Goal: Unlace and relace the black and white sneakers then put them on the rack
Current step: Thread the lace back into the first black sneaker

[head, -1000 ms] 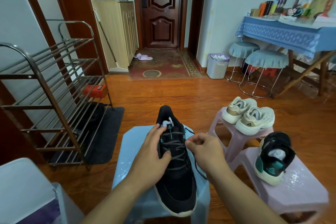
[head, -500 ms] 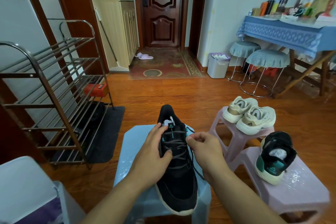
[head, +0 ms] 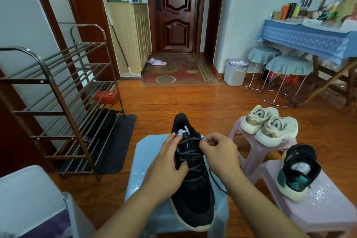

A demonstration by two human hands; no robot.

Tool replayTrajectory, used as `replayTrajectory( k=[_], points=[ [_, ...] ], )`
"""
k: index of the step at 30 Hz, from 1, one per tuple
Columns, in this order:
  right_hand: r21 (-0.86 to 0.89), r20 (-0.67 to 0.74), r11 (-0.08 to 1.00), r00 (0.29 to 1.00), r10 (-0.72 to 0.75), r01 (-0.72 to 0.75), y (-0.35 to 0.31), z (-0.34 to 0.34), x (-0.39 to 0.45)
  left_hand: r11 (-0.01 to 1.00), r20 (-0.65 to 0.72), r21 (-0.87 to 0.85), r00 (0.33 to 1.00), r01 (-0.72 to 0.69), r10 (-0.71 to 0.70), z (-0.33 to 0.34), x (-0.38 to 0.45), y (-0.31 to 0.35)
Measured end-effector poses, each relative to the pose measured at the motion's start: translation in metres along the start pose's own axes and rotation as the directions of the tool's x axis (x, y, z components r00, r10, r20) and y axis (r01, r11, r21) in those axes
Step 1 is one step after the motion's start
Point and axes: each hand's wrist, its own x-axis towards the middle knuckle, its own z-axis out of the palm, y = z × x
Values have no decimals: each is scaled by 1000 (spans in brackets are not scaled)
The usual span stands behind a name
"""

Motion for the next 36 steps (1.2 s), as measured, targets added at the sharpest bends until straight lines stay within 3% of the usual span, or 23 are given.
replayTrajectory(
  k=[4, 7, 8, 9, 10, 11, 12, 13, 14, 15, 16, 17, 19, 22, 29, 31, 32, 33, 35, 36],
  points=[
    [255, -67, 963, 995, -72, 87, -17, -15, 1, 1000, 5, -24, 1000, 7, -7, -1, -2, 2],
    [540, -341, 827, 939, 42, 159, -41, -69, 27, 999, 5, -43, 1000, 3, -2, -2, -2, 4],
    [682, -434, 698, 890, 143, 220, -37, -92, 42, 999, 6, -48, 1000, 5, -4, -2, -2, 5],
    [842, -421, 469, 867, 266, 265, -31, -111, 51, 999, 9, -54, 1000, 7, -6, -2, -2, 4],
    [947, -311, 183, 894, 321, 264, -22, -122, 55, 998, 13, -55, 1000, 7, -6, -3, -2, 4],
    [977, -211, 58, 927, 311, 203, -12, -127, 57, 999, 20, -53, 1000, 7, -5, -3, -2, 3],
    [990, -129, 98, 951, 280, 105, -2, -127, 58, 999, 28, -52, 1000, 5, -4, -4, -2, 2],
    [960, -37, 277, 968, 250, -35, 0, -121, 55, 999, 36, -55, 999, 5, -3, -5, -1, 0],
    [826, 59, 540, 978, 201, -161, 3, -111, 52, 998, 47, -57, 999, 5, -3, -6, -1, -1],
    [568, 171, 794, 975, 140, -214, 2, -97, 45, 998, 58, -55, 998, 6, -3, -7, 0, -3],
    [248, 286, 957, 955, 78, -152, -1, -80, 37, 999, 66, -51, 998, 2, 1, -7, 0, -3],
    [-23, 373, 999, 927, 36, -29, -1, -63, 30, 999, 67, -47, 998, -4, 7, -8, 0, -4],
    [-287, 379, 951, 926, 0, 117, 6, -33, 27, 999, 61, -48, 998, -9, 12, -9, 1, -4],
    [-321, 270, 946, 962, 36, 55, 4, -16, 27, 999, 62, -48, 998, -6, 9, -8, 0, -3],
    [-495, 384, 843, 923, -6, 211, -1, -37, 37, 999, 72, -41, 997, -16, 19, -9, 1, -6],
    [-375, 443, 913, 896, 22, 163, -7, -46, 35, 999, 76, -34, 997, -23, 26, -9, 1, -6],
    [-171, 443, 984, 896, 23, 60, -12, -52, 34, 999, 82, -32, 996, -21, 24, -9, 0, -6],
    [133, 420, 988, 907, 13, -75, -18, -58, 33, 999, 83, -34, 996, -18, 21, -9, 0, -6],
    [686, 337, 695, 941, -41, -215, -32, -74, 34, 999, 78, -45, 997, -8, 12, -8, 0, -5],
    [806, 298, 552, 952, -65, -214, -37, -81, 35, 999, 75, -48, 997, -4, 8, -8, 0, -4]
  ],
)
